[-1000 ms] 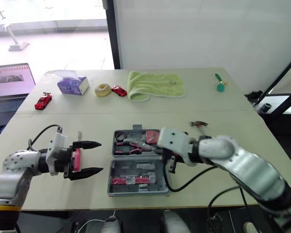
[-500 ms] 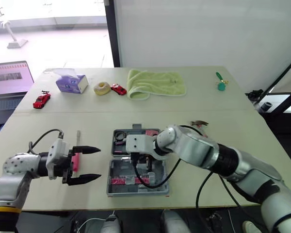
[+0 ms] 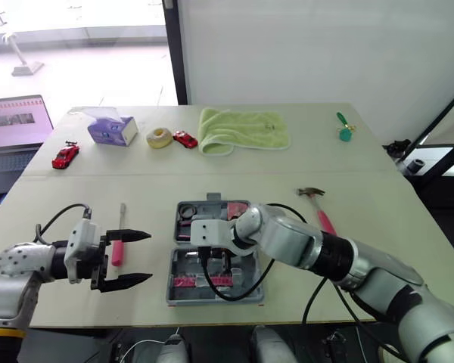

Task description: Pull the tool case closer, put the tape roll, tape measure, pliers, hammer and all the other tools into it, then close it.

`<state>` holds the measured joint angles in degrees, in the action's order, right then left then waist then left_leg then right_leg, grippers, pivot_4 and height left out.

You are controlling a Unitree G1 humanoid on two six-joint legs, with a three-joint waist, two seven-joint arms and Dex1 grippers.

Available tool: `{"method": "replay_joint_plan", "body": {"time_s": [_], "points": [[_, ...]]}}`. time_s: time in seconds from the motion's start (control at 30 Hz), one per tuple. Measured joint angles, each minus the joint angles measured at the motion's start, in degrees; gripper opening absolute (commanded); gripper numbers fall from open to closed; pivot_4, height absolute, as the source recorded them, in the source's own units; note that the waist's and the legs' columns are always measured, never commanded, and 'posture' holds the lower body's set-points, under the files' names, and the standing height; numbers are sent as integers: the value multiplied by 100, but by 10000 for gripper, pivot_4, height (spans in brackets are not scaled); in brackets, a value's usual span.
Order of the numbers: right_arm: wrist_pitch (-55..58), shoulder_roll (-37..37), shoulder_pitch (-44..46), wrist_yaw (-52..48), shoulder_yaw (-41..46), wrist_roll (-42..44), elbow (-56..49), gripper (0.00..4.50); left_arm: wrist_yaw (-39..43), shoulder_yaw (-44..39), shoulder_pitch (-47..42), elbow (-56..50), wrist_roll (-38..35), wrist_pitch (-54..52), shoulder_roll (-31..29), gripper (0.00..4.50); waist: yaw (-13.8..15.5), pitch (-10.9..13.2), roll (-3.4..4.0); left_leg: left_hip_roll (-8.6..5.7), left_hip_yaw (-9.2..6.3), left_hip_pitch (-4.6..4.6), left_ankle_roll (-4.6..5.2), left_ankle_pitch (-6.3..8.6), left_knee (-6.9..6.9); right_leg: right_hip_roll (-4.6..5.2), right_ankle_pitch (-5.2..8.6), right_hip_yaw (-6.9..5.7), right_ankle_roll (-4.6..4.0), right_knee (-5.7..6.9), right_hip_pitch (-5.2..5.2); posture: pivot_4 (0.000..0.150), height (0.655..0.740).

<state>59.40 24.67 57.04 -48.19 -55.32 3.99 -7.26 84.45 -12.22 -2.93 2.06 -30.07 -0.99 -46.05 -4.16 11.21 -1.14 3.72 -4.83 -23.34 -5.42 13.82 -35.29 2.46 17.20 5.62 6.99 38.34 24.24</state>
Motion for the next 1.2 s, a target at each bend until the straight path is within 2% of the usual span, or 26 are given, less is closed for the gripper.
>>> {"method": "replay_joint_plan", "body": {"time_s": [0.63,0.73,0.9,1.07,1.17,1.2], "points": [[-362,-366,-137,-170,40,-505,372,566,9,-1,38,-33,-39,7,-9,45000,1,0,0,0,-1,0,-1,-1,-1,0,0,0,0,4,0,1500,7400],[-356,-386,-151,-172,94,-553,372,13262,9,-1,40,-33,-39,7,-9,45000,1,0,0,0,0,0,-1,-1,-1,0,0,0,0,6,1,1500,7400],[-324,-420,-151,-174,216,-598,362,38157,9,0,40,-29,-39,7,-9,45000,6,0,0,0,0,0,-2,-1,-1,0,0,0,0,6,1,1500,7400],[-87,-444,-150,-215,469,-566,103,38157,6,0,41,-28,-39,7,-8,45000,5,0,0,0,-1,0,-2,-1,-1,0,0,0,0,6,1,1500,7400],[-12,-468,-158,-238,523,-542,14,29864,7,0,41,-27,-39,7,-8,45000,4,0,0,0,0,0,-2,-1,-1,0,0,0,0,6,1,1500,7400],[-13,-468,-196,-238,548,-542,7,25321,9,0,43,-24,-39,10,-8,45000,5,-1,-1,0,-1,0,-2,-1,-1,0,0,0,0,6,1,1500,7400]]}}
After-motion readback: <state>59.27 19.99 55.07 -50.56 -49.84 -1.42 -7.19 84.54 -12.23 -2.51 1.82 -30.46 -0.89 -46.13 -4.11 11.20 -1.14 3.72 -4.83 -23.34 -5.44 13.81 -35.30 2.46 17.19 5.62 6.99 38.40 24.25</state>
